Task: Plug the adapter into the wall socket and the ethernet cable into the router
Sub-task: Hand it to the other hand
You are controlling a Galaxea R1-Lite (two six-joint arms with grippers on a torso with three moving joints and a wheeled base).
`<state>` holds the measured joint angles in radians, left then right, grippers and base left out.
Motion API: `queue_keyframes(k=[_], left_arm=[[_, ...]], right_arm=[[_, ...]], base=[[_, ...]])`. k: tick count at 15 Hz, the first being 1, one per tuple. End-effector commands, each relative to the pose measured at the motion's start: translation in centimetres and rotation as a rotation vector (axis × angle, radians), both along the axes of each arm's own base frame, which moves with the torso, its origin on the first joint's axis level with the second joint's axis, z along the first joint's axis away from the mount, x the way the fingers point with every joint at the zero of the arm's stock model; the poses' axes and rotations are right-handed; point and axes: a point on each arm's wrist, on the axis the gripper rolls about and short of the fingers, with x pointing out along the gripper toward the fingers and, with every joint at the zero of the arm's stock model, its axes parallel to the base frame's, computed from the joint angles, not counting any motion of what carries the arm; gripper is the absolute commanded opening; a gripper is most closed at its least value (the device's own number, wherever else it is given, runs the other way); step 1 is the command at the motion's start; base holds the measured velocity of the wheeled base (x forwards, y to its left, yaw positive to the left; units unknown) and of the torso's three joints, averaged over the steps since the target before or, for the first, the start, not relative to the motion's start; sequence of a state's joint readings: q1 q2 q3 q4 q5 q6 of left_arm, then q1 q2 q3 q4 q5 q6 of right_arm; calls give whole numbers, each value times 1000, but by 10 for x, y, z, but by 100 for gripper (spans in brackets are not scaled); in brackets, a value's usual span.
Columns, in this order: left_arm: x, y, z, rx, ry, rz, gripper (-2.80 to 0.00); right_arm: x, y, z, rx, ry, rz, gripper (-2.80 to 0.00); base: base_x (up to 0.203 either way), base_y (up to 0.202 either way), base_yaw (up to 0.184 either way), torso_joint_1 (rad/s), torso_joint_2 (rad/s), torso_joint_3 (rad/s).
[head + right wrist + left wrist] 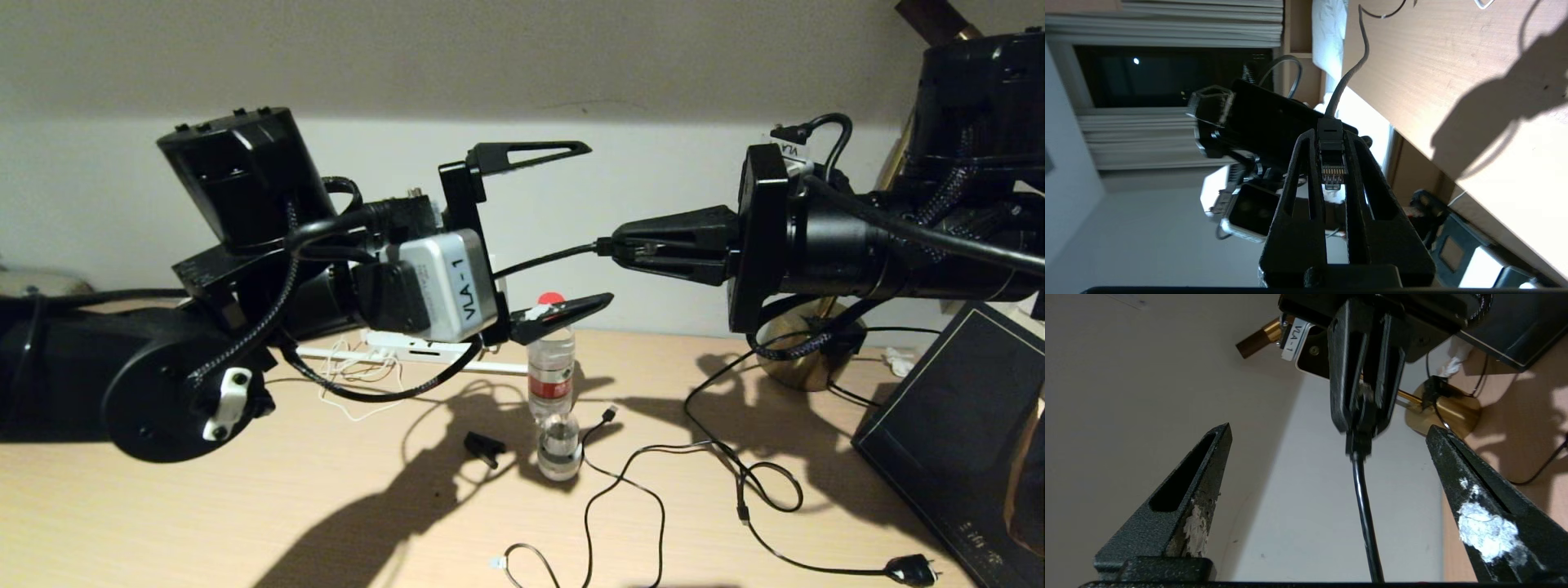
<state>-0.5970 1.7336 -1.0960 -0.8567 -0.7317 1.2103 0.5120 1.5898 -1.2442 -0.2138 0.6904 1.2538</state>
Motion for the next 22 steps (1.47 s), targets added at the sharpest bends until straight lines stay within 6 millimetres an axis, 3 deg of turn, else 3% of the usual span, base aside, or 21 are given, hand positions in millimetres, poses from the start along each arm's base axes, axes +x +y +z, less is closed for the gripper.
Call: queue_keyframes(k=[1,6,13,22], left_arm=[[1,0,-4,-15,-34,-2,0],[7,-5,-3,-38,-144,1,0],[0,-11,1,-46,-147,-24,0],[3,-11,6,-58,-155,-20,0]], right_arm=[[0,-2,3,25,52,24,-280],[8,-30,7,95,185,114,-280],[18,-24,14,112,201,154,-280],[17,-19,15,117,229,205,-280]], base=[[0,0,0,0,0,0],[0,0,0,0,0,0],[0,0,0,0,0,0],[0,0,0,0,0,0]])
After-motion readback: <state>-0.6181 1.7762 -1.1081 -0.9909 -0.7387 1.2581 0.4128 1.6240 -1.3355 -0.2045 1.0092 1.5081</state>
